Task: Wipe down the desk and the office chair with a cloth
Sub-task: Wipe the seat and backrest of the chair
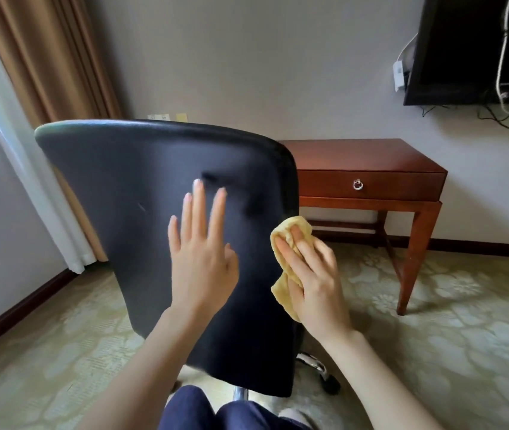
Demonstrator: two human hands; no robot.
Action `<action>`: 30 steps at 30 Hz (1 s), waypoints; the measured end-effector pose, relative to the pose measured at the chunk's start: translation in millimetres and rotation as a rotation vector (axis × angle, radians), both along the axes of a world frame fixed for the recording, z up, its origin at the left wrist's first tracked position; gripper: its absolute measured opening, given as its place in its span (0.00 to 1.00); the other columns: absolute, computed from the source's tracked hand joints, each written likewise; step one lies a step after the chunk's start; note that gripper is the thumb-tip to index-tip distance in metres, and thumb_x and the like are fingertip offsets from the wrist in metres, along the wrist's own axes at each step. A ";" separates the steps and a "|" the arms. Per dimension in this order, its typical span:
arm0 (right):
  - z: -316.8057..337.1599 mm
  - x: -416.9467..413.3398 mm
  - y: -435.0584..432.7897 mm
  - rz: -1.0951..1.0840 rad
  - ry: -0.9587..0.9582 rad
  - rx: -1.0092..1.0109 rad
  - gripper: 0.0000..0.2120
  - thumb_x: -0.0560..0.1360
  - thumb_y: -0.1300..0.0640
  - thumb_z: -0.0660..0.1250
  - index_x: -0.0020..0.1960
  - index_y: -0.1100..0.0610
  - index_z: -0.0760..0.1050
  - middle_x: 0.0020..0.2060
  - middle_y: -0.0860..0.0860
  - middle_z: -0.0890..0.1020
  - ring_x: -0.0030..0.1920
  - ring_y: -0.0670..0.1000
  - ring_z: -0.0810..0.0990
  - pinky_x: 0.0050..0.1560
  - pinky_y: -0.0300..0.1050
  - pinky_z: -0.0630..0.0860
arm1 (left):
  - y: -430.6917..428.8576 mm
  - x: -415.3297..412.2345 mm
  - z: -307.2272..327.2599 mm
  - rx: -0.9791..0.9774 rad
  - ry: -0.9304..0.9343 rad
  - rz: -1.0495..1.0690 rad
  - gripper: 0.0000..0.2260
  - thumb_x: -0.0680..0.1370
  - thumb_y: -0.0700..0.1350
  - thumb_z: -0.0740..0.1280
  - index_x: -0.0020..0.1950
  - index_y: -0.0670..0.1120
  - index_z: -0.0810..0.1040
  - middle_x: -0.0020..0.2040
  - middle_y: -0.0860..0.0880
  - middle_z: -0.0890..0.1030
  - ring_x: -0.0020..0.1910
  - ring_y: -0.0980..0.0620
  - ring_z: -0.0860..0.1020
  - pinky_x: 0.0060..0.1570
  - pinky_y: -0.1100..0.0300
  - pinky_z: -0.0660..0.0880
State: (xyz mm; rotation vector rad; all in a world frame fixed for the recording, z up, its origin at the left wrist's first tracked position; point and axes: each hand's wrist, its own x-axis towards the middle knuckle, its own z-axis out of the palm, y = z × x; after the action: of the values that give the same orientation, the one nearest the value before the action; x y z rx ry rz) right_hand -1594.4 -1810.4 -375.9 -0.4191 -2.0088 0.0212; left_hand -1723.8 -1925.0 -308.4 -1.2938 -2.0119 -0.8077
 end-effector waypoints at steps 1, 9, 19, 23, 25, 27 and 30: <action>-4.8 1.4 -3.1 0.021 0.011 0.005 0.23 0.74 0.62 0.62 0.69 0.56 0.70 0.69 0.52 0.70 0.63 0.57 0.68 0.61 0.57 0.74 | 0.1 2.8 2.2 -0.023 0.149 -0.080 0.39 0.69 0.35 0.69 0.77 0.45 0.57 0.78 0.42 0.50 0.76 0.40 0.52 0.71 0.39 0.54; -89.7 7.8 -37.0 0.012 0.545 -1.020 0.23 0.80 0.65 0.56 0.68 0.42 0.68 0.66 0.43 0.73 0.60 0.42 0.74 0.65 0.47 0.70 | 20.9 10.7 1.3 -0.446 0.723 -0.043 0.37 0.73 0.46 0.65 0.78 0.49 0.49 0.78 0.49 0.43 0.76 0.43 0.37 0.71 0.40 0.33; -82.3 -18.1 -35.4 -0.072 0.841 -2.254 0.19 0.78 0.48 0.62 0.50 0.65 0.79 0.27 0.61 0.79 0.28 0.55 0.72 0.48 0.57 0.76 | 30.7 5.4 -4.9 -0.406 0.912 0.017 0.32 0.73 0.46 0.61 0.77 0.49 0.59 0.78 0.49 0.55 0.76 0.45 0.42 0.70 0.36 0.36; -68.0 -40.0 -39.4 -0.055 0.797 -2.174 0.15 0.81 0.53 0.58 0.50 0.62 0.78 0.32 0.57 0.79 0.38 0.59 0.77 0.54 0.51 0.73 | 22.8 0.9 -7.6 -0.398 0.892 -0.013 0.32 0.72 0.45 0.59 0.77 0.48 0.60 0.78 0.49 0.57 0.77 0.45 0.45 0.71 0.38 0.39; -63.8 -46.8 -40.3 -0.073 0.738 -2.131 0.14 0.81 0.54 0.57 0.56 0.61 0.78 0.41 0.57 0.82 0.47 0.61 0.78 0.60 0.51 0.72 | 18.3 -2.5 -7.8 -0.407 0.891 -0.004 0.31 0.72 0.46 0.59 0.77 0.48 0.59 0.78 0.49 0.56 0.76 0.44 0.44 0.70 0.38 0.39; -58.3 -46.1 -43.1 -0.108 0.652 -1.970 0.14 0.81 0.57 0.57 0.64 0.53 0.75 0.51 0.52 0.81 0.50 0.56 0.78 0.54 0.46 0.75 | 14.5 -5.6 -6.9 -0.402 0.895 -0.005 0.30 0.73 0.45 0.54 0.76 0.49 0.60 0.77 0.49 0.57 0.75 0.44 0.45 0.70 0.37 0.39; -41.4 -43.3 -56.3 -0.025 0.594 -1.807 0.20 0.79 0.63 0.57 0.67 0.48 0.73 0.47 0.45 0.80 0.40 0.45 0.77 0.33 0.34 0.73 | 6.5 -10.5 -7.2 -0.389 0.894 0.012 0.30 0.73 0.44 0.45 0.75 0.49 0.63 0.76 0.49 0.60 0.75 0.44 0.48 0.70 0.36 0.40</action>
State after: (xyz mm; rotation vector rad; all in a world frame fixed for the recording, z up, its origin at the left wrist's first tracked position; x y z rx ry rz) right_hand -1637.8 -1866.8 -417.3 -1.3002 -0.8832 1.7670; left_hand -1734.4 -1918.5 -315.7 -1.4835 -1.4491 0.2029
